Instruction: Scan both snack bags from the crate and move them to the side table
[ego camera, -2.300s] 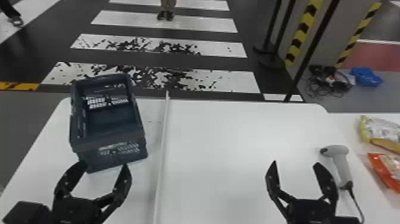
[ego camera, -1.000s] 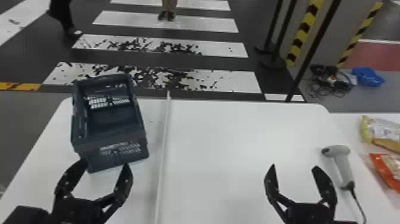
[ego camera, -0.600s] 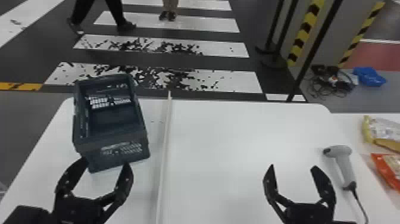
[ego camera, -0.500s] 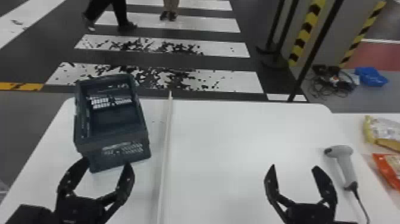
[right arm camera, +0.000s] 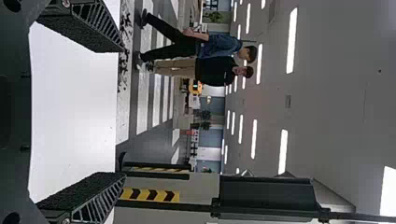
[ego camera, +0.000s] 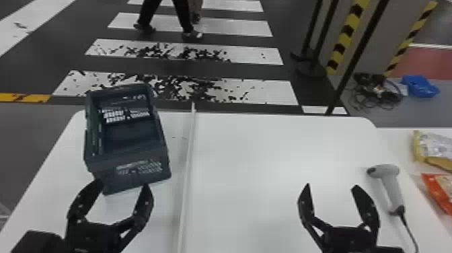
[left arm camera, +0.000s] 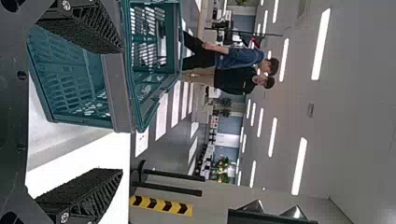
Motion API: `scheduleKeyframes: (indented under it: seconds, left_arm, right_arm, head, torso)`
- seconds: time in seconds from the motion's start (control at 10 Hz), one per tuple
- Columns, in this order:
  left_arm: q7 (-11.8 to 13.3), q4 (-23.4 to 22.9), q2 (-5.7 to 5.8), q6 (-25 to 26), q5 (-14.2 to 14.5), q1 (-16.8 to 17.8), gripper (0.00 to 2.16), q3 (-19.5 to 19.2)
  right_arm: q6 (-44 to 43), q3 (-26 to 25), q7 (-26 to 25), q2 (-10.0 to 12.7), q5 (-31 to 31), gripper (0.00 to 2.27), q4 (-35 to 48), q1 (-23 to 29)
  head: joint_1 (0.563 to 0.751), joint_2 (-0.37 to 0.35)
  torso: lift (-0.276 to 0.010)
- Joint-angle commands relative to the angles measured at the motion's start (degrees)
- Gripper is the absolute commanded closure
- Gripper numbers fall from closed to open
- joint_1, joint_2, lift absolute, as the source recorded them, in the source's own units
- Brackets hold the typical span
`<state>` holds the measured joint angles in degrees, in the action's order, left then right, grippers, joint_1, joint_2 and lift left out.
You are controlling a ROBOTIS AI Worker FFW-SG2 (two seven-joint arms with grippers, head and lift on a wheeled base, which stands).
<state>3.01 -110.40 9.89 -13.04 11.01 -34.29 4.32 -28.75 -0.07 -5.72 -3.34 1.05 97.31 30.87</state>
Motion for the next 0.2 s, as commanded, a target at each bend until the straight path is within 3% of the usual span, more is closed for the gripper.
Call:
scheduleKeyframes:
  seconds: [0.0,0.1]
  left_arm:
    - [0.1,-0.1,0.04,0.0,0.0,0.0,0.09,0.3]
    - [0.0,-0.1,0.04,0.0,0.0,0.0,0.09,0.3]
  right_arm:
    - [0.1,0.1,0.0,0.0,0.0,0.04,0.0,0.0]
    - [0.1,0.1,0.0,-0.1,0.0,0.04,0.0,0.0]
  head:
    - [0.695,-0.073]
    - [0.695,-0.074]
  torso:
    - [-0.099]
    - [-0.099]
